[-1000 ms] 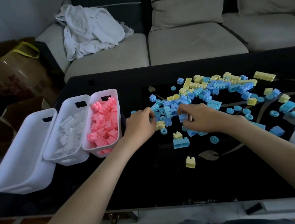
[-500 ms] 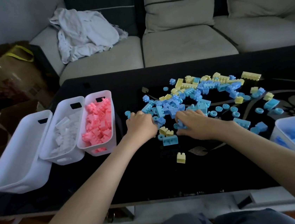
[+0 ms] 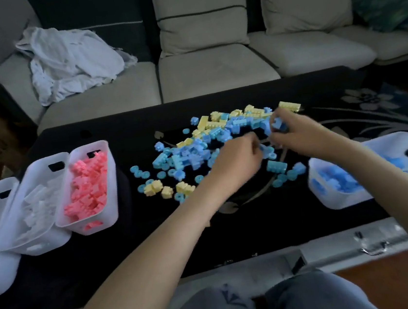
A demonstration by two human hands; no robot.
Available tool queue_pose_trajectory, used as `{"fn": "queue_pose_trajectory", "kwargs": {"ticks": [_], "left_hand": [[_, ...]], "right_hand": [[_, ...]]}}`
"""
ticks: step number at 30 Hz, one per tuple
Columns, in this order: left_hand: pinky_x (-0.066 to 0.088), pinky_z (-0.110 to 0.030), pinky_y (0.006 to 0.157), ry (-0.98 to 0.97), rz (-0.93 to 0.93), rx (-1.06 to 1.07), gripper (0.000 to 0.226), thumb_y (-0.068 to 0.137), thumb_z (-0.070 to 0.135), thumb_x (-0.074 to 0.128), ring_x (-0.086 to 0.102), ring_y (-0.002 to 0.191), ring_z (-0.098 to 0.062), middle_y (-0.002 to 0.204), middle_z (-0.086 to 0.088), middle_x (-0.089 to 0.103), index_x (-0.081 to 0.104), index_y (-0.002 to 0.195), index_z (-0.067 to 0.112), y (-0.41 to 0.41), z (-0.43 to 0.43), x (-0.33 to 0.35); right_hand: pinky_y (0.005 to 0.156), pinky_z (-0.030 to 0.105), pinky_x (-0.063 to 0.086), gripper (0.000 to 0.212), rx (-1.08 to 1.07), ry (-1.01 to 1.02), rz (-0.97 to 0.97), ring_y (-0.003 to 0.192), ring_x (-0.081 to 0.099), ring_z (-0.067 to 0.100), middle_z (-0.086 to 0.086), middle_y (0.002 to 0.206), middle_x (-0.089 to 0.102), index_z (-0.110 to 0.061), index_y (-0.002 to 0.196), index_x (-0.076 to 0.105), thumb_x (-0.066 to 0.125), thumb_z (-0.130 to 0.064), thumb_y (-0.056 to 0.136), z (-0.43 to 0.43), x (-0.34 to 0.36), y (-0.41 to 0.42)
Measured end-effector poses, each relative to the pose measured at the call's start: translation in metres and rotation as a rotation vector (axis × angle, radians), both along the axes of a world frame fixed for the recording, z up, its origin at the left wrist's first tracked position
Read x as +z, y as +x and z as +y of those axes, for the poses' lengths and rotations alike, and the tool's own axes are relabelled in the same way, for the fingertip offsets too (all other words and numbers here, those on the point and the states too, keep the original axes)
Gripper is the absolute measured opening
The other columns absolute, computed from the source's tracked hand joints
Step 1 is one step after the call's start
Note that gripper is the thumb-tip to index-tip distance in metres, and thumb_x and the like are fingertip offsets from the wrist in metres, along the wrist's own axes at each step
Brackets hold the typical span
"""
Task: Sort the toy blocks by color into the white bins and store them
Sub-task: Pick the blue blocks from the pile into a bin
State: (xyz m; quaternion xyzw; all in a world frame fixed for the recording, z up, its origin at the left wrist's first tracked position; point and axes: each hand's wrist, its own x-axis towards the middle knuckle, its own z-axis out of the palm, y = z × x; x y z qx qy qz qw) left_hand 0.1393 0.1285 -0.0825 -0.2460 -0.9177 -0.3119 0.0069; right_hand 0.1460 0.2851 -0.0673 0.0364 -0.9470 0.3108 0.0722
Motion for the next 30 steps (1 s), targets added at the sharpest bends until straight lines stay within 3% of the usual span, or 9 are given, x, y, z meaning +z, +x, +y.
{"fn": "queue_pose_trajectory", "kwargs": {"ticks": [5,10,12,14,16,19,24,26,30], "left_hand": [[0.040,-0.036,0.071,-0.198,0.123,-0.202,0.020,0.095,0.017,0.046,0.057,0.098,-0.033,0.108,-0.015,0.059,0.058,0.106,0.005,0.039,0.102,-0.007],[0.028,-0.039,0.098,-0.507,0.332,-0.085,0.019,0.095,0.021,0.047,0.042,0.119,-0.025,0.117,-0.003,0.057,0.060,0.109,0.017,0.047,0.144,-0.020],[0.025,-0.042,0.100,-0.560,0.310,-0.072,0.019,0.095,0.021,0.048,0.042,0.118,-0.025,0.115,-0.002,0.056,0.061,0.108,0.018,0.046,0.152,-0.021],[0.024,-0.046,0.101,-0.542,0.249,-0.074,0.020,0.097,0.024,0.047,0.043,0.117,-0.026,0.117,-0.003,0.054,0.060,0.111,0.017,0.041,0.153,-0.019],[0.029,-0.047,0.098,-0.468,0.089,-0.102,0.028,0.099,0.031,0.045,0.042,0.119,-0.028,0.124,-0.004,0.051,0.056,0.119,0.015,0.034,0.152,-0.017],[0.033,-0.046,0.098,-0.474,-0.103,-0.189,0.033,0.102,0.030,0.038,0.038,0.125,-0.029,0.135,-0.004,0.046,0.047,0.132,0.020,0.025,0.149,-0.018],[0.038,-0.043,0.103,-0.576,-0.169,-0.274,0.056,0.094,0.002,0.028,0.034,0.131,-0.027,0.145,-0.004,0.038,0.047,0.136,0.034,0.009,0.140,-0.015],[0.041,-0.038,0.101,-0.587,-0.212,-0.300,0.058,0.093,0.000,0.029,0.041,0.128,-0.024,0.144,-0.005,0.040,0.049,0.135,0.033,0.004,0.135,-0.012],[0.048,-0.029,0.086,-0.383,-0.179,-0.306,0.045,0.096,0.005,0.033,0.056,0.107,-0.016,0.128,-0.001,0.057,0.058,0.127,0.027,0.001,0.120,-0.007]], "right_hand": [[0.054,0.029,0.030,0.016,-0.156,0.089,-0.003,0.066,0.045,0.020,0.000,0.072,0.048,-0.005,0.094,0.045,0.058,-0.011,0.087,0.083,-0.017,0.040],[0.052,0.014,0.030,0.013,-0.169,0.042,0.108,0.062,0.040,0.010,0.000,0.080,0.047,-0.008,0.093,0.043,0.055,-0.007,0.088,0.119,-0.030,0.060],[0.053,0.015,0.032,0.011,-0.173,0.039,0.091,0.062,0.041,0.011,-0.003,0.077,0.044,-0.007,0.092,0.043,0.053,-0.005,0.087,0.136,-0.035,0.067],[0.058,0.023,0.033,0.013,-0.135,0.125,-0.071,0.071,0.046,0.019,0.003,0.084,0.051,-0.006,0.095,0.046,0.054,-0.010,0.088,0.152,-0.043,0.069],[0.070,0.028,0.036,0.019,-0.135,0.265,-0.277,0.085,0.050,0.020,0.006,0.099,0.056,-0.010,0.105,0.051,0.056,-0.021,0.090,0.164,-0.047,0.067],[0.083,0.028,0.040,0.031,-0.193,0.329,-0.384,0.096,0.053,0.019,0.004,0.112,0.059,-0.014,0.115,0.056,0.057,-0.032,0.090,0.176,-0.045,0.059],[0.085,0.026,0.039,0.035,-0.228,0.504,-0.319,0.110,0.054,0.021,0.004,0.124,0.058,-0.019,0.123,0.055,0.057,-0.027,0.089,0.183,-0.042,0.055],[0.087,0.026,0.037,0.041,-0.199,0.602,-0.294,0.116,0.049,0.020,0.002,0.127,0.055,-0.021,0.125,0.054,0.059,-0.037,0.087,0.180,-0.039,0.053],[0.089,0.031,0.037,0.042,-0.106,0.523,-0.180,0.117,0.044,0.021,0.001,0.115,0.056,-0.019,0.118,0.058,0.057,-0.047,0.087,0.157,-0.019,0.045]]}}
